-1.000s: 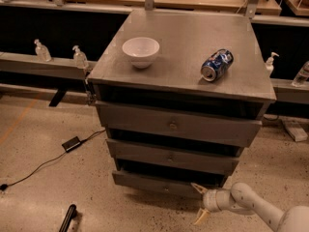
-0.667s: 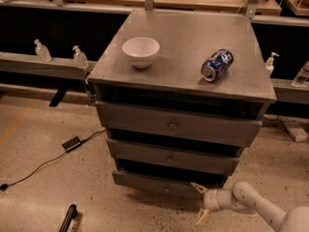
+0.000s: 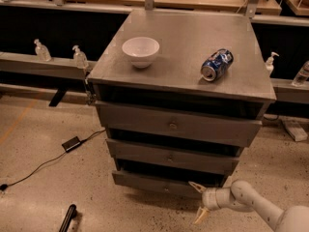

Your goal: Open bottom drawer

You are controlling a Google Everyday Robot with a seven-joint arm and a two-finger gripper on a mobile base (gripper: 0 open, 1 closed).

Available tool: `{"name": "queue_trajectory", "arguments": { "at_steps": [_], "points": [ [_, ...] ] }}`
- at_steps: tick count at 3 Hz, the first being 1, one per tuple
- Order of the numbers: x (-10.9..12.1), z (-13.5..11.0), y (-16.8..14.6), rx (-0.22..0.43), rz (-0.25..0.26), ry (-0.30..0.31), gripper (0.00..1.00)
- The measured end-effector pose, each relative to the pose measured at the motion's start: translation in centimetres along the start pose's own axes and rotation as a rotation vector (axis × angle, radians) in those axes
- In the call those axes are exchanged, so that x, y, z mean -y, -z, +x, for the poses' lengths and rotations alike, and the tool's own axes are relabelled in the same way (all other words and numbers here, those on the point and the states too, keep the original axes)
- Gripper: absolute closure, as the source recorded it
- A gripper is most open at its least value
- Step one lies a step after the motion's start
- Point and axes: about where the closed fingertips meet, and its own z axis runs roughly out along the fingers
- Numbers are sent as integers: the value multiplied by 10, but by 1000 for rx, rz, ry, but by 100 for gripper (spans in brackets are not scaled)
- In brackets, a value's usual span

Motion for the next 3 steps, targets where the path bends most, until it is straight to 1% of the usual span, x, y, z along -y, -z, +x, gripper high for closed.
{"name": "queue_trajectory", "arguments": {
  "at_steps": [2, 3],
  "points": [
    [32, 12, -16, -2, 24, 35, 0],
    [43, 29, -30, -12, 10, 7, 0]
  ]
}}
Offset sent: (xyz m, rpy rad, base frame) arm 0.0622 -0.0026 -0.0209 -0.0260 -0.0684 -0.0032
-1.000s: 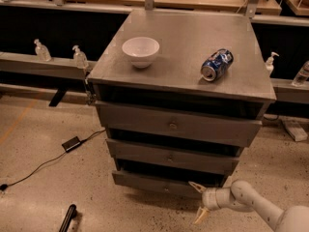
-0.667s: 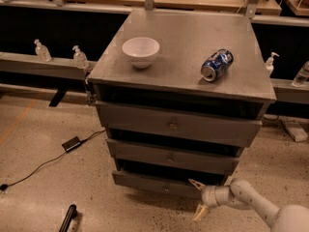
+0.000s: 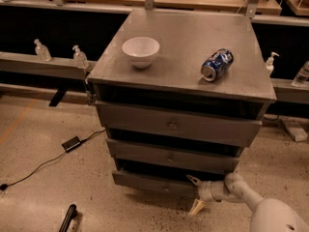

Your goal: Open bottom drawer

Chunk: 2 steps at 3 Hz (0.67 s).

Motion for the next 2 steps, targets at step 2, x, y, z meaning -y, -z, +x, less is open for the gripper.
{"name": "queue_trajectory", "arguments": {
  "at_steps": [2],
  "points": [
    [1, 6, 1, -14, -10, -26, 46]
  ]
}}
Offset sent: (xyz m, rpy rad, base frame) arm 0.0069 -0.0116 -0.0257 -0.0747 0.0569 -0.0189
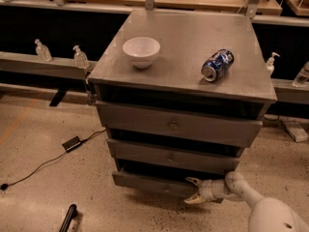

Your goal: Open bottom drawer

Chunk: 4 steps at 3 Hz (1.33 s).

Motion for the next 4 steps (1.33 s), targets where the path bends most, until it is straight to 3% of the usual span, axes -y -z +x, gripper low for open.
{"name": "queue_trajectory", "arguments": {
  "at_steps": [1, 2, 3, 4],
  "points": [
    [-2, -3, 4, 2, -3, -5, 75],
    [-2, -4, 5, 2, -3, -5, 98],
    [-2, -4, 5, 2, -3, -5, 89],
    [-16, -5, 10, 2, -3, -30, 67]
  ]
}}
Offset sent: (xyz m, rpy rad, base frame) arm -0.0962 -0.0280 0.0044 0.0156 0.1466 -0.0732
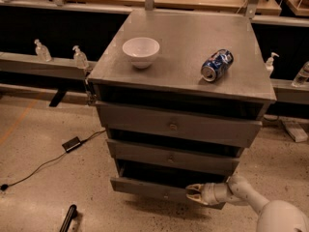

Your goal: Open bottom drawer

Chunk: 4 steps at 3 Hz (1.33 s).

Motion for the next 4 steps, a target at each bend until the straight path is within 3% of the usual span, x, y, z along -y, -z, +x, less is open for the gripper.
{"name": "queue_trajectory", "arguments": {
  "at_steps": [1, 3, 4],
  "points": [
    [0, -1, 1, 0, 0, 0, 60],
    [0, -1, 1, 0, 0, 0, 56],
    [0, -1, 1, 0, 0, 0, 42]
  ]
}}
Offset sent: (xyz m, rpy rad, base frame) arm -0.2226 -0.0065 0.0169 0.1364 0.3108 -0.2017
